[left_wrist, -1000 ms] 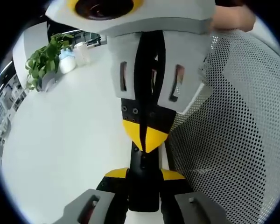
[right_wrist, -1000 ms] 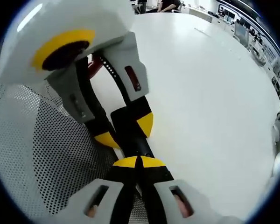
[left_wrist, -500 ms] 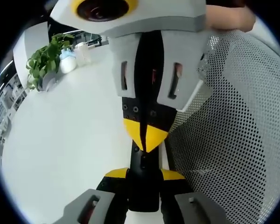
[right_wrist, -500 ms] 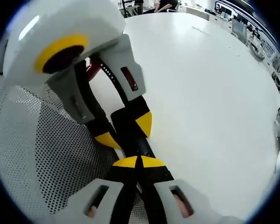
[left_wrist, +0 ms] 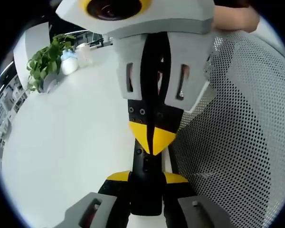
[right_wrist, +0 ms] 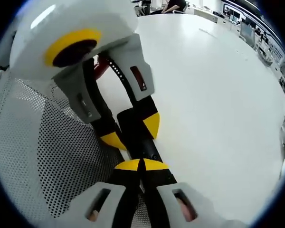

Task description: Press the specified remote control buttons in sequence, fully releasing each button before pressing the next.

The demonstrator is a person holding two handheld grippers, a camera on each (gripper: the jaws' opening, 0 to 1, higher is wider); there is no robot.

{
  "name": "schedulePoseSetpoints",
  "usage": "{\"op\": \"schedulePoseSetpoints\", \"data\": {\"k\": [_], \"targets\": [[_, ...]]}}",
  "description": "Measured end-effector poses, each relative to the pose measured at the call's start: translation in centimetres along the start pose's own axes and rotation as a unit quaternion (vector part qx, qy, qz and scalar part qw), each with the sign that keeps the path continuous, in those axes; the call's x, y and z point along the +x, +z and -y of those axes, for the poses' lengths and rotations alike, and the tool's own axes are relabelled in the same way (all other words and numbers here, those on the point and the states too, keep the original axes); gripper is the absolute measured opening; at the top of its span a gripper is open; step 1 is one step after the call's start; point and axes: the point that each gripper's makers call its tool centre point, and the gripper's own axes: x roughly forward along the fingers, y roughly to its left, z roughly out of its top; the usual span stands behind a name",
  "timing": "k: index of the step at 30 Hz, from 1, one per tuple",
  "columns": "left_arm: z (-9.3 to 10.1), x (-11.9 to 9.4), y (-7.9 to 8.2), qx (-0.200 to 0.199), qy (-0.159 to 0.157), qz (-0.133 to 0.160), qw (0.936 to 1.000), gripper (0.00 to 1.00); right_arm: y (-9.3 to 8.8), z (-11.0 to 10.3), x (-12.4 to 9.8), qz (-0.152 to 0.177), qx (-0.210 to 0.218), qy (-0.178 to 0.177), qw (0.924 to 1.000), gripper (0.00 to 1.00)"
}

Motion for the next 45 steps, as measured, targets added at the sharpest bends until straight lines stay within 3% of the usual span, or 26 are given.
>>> {"op": "schedulePoseSetpoints", "data": {"k": [12, 17, 23, 29, 33, 39, 45], "targets": [[-0.06, 0.03, -0.01, 0.000, 0.000, 0.001, 1.0000, 0.24, 0.00, 0.19, 0.02, 0.002, -0.006, -0.005, 1.0000, 0.00], [-0.01, 0.04, 0.04, -0.002, -0.001, 0.002, 1.0000, 0.25, -0.11, -0.09, 0.25, -0.002, -0.060, -0.011, 0.9981, 0.00], [0.04, 0.03, 0.05, -0.002, -0.001, 0.001, 1.0000, 0.24, -0.11, -0.08, 0.26, -0.003, -0.079, -0.011, 0.9968, 0.00], [0.07, 0.01, 0.04, -0.001, -0.001, 0.000, 1.0000, 0.24, -0.11, -0.05, 0.19, 0.003, -0.070, -0.005, 0.9976, 0.00], [0.11, -0.01, 0.05, -0.001, -0.002, -0.001, 1.0000, 0.24, -0.08, -0.02, 0.12, 0.010, -0.014, 0.015, 0.9997, 0.00], [0.15, -0.03, 0.08, 0.000, -0.002, -0.002, 1.0000, 0.24, -0.07, -0.27, 0.14, 0.004, -0.035, 0.006, 0.9994, 0.00], [0.13, -0.03, 0.07, -0.002, -0.002, -0.001, 1.0000, 0.25, -0.02, 0.02, 0.08, 0.001, -0.004, 0.009, 0.9999, 0.00]]}}
